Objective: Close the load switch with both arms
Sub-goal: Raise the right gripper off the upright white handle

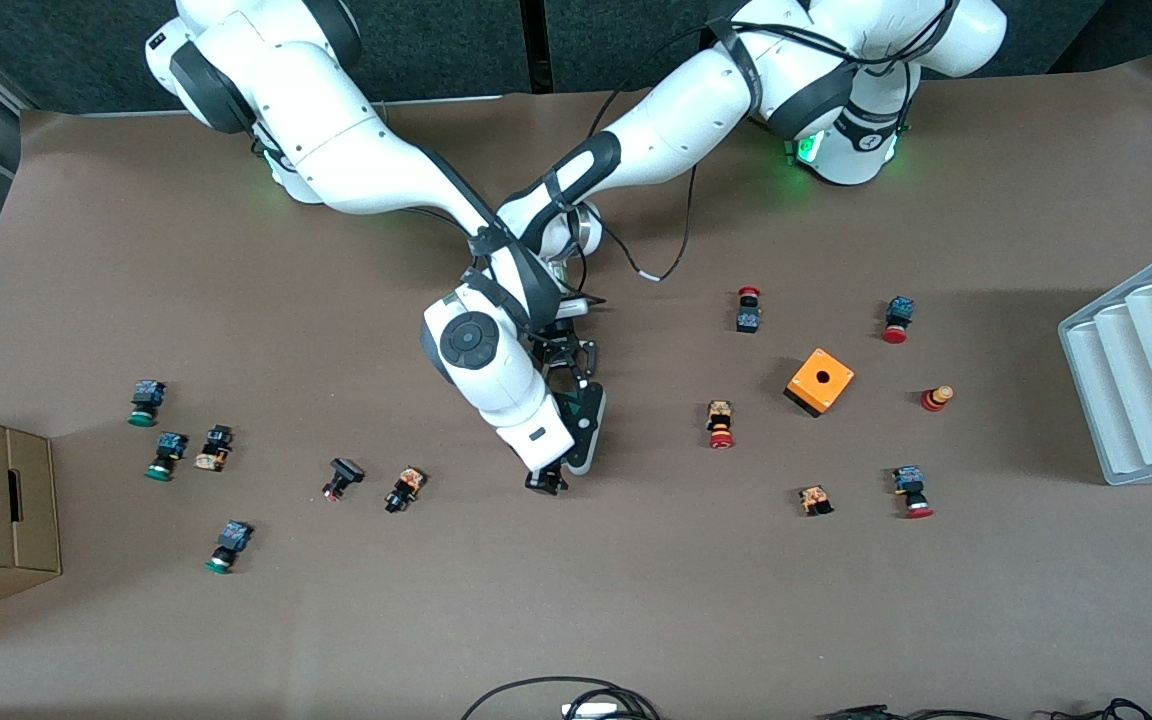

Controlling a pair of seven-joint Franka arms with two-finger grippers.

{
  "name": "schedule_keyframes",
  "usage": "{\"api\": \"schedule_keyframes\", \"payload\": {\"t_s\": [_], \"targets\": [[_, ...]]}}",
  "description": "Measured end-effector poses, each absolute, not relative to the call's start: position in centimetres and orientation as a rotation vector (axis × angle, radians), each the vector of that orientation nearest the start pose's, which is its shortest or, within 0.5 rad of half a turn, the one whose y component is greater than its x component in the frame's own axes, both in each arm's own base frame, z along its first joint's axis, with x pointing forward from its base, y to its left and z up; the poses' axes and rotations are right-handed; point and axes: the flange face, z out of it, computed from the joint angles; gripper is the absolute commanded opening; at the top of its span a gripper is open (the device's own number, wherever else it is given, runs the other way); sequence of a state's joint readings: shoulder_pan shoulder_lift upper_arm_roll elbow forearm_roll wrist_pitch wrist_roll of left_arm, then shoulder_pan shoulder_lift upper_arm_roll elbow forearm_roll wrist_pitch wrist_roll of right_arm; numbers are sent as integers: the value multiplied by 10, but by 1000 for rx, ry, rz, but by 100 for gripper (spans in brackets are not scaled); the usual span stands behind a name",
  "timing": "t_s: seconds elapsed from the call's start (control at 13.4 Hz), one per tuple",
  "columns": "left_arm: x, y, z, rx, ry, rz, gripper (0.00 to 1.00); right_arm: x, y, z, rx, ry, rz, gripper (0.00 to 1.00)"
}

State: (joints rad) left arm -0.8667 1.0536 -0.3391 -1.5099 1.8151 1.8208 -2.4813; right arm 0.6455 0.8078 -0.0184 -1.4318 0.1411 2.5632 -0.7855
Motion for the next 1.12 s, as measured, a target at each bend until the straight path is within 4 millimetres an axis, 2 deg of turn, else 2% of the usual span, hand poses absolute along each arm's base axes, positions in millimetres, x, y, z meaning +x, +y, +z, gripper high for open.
{"api": "schedule_keyframes", "payload": {"t_s": [1.12], "targets": [[345,-584,64,-2494,-246,-1756,40,621,445,233,-2415,-1853,-519,64]]}}
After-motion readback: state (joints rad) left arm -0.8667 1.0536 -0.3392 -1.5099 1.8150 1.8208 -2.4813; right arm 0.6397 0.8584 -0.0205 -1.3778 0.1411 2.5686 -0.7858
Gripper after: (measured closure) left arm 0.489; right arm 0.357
